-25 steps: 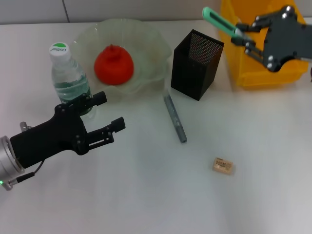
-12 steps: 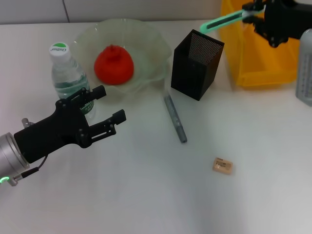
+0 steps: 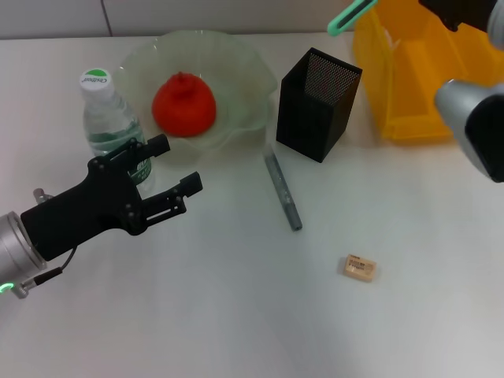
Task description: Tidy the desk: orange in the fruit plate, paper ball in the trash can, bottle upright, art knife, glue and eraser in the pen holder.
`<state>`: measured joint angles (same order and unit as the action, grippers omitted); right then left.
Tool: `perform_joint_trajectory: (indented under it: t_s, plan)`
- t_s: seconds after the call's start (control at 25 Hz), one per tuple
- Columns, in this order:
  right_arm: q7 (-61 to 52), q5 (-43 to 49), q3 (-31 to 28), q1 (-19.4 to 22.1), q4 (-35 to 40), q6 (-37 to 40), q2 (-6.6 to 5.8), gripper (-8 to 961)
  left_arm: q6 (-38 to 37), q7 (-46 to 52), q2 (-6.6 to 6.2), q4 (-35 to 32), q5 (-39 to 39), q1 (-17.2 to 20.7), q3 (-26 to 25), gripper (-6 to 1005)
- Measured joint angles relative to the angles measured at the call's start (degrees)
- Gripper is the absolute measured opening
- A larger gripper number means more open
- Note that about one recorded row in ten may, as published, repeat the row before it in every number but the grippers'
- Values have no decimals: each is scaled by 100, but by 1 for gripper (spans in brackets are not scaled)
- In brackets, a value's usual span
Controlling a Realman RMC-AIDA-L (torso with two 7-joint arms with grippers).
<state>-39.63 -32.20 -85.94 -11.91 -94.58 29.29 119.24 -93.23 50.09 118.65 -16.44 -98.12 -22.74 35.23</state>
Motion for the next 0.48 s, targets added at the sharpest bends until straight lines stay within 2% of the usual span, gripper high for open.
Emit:
perform_joint_trajectory:
  t_s: [0.12, 0.48]
  plan:
    - [3, 692, 403, 100, -33, -337, 0, 239, -2, 3, 5, 1, 92, -12, -1, 837]
    - [4, 1871, 889, 129, 139, -698, 2, 253, 25, -16, -13, 1, 268, 34, 1, 838]
